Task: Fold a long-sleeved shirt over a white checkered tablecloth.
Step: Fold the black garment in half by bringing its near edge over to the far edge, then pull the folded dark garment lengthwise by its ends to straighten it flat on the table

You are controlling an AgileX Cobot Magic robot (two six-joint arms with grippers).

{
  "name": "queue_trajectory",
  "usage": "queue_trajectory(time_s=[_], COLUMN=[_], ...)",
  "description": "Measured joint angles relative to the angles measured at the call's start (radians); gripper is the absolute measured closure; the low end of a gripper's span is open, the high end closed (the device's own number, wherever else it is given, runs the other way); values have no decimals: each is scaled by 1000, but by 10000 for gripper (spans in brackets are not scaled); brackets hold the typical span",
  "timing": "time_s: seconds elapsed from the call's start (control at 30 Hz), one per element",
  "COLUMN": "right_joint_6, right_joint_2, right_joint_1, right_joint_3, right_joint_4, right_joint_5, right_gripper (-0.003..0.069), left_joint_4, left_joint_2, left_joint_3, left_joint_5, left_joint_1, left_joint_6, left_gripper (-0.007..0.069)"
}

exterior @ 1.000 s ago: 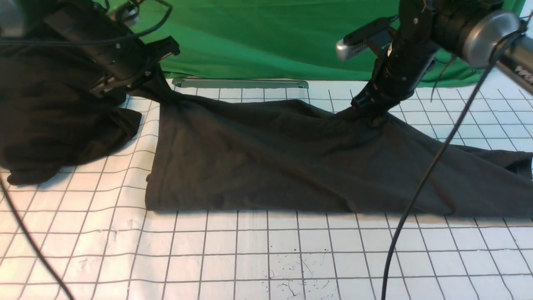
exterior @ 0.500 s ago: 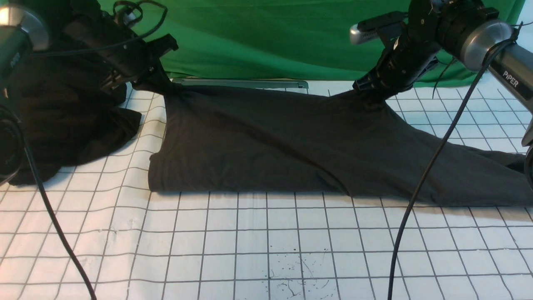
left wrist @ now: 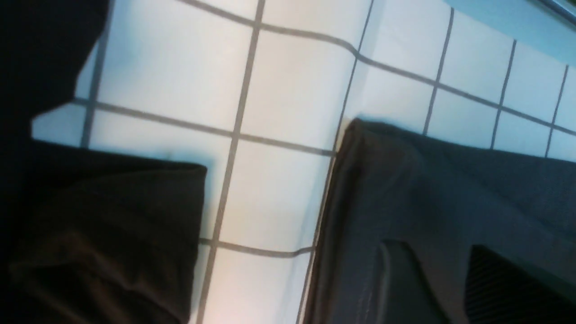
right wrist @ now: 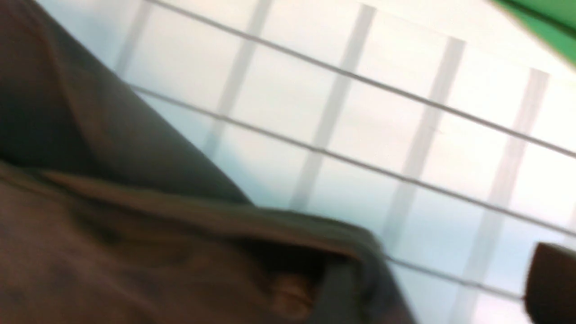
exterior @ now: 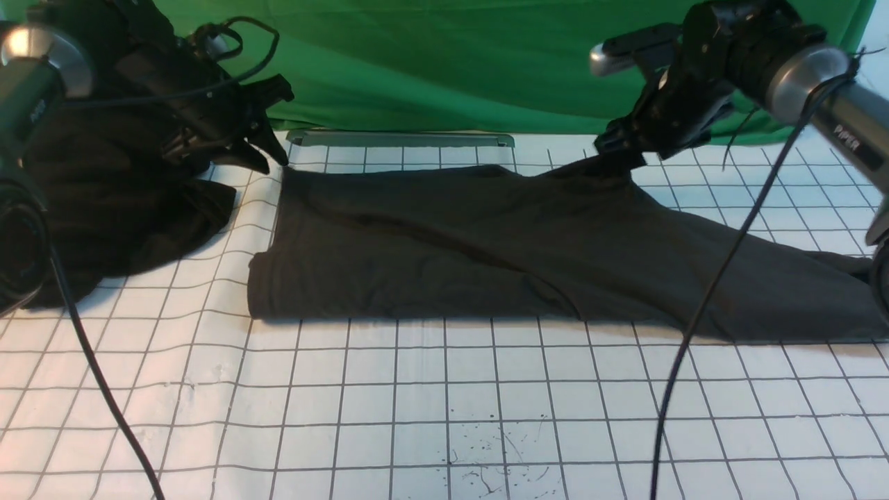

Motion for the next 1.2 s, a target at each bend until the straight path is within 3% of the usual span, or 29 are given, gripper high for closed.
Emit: queue_trajectory(time_s=[0.03, 0.1, 0.2, 0.27, 0.33, 0.37, 0.4, 0.43, 0.47, 0.5, 0.57, 0.7, 0.8, 0.83, 0.93, 1.0, 1.2], right_joint_6=[0, 0, 0, 0, 0, 0, 0, 0, 0, 0, 0, 0, 0, -5, -32, -48, -64], right_joint_2=[-3, -59, -123, -163, -223, -240, -285, -292, -349, -367, -495, -611, -629, -621, -588, -563, -475], right_joint_1=[-1, -22, -60, -85, -129, -136, -163, -166, -189, -195, -239, -322, -400, -442, -495, -511, -521], right_joint_3=[-2, -33, -60, -65, -54, -48, -3, 4, 71, 94, 290, 554, 726, 802, 872, 884, 885], right_joint_4=[-3, -46, -80, -87, -87, -86, -72, -69, -50, -43, -21, -8, 24, 68, 139, 166, 209], right_joint_5=[0, 89, 168, 183, 194, 195, 197, 197, 198, 198, 199, 191, 100, 41, -42, -74, -177], right_gripper=[123, 100, 134, 179, 333, 365, 501, 516, 591, 604, 644, 611, 491, 415, 292, 249, 243], left_joint_4=[1, 1, 1, 1, 1, 1, 1, 1, 0, 0, -9, -7, -5, -4, 1, 1, 1], left_joint_2=[0, -18, -43, -53, -74, -76, -93, -93, -118, -134, -217, -339, -391, -401, -404, -404, -408], left_joint_3=[-1, -21, -68, -104, -130, -130, -128, -127, -92, -76, 80, 327, 481, 531, 574, 583, 589], left_joint_5=[0, 12, 59, 87, 98, 100, 103, 103, 102, 102, 101, 107, 118, 120, 117, 112, 56], left_joint_1=[0, 0, 0, 0, 0, 0, 0, 0, 0, 0, -2, -7, -11, -11, -11, -11, -11], left_joint_6=[0, 36, 53, 53, 65, 65, 77, 77, 101, 105, 141, 175, 175, 175, 187, 196, 209], left_gripper=[366, 284, 218, 200, 202, 204, 239, 239, 298, 315, 450, 593, 617, 613, 585, 557, 424])
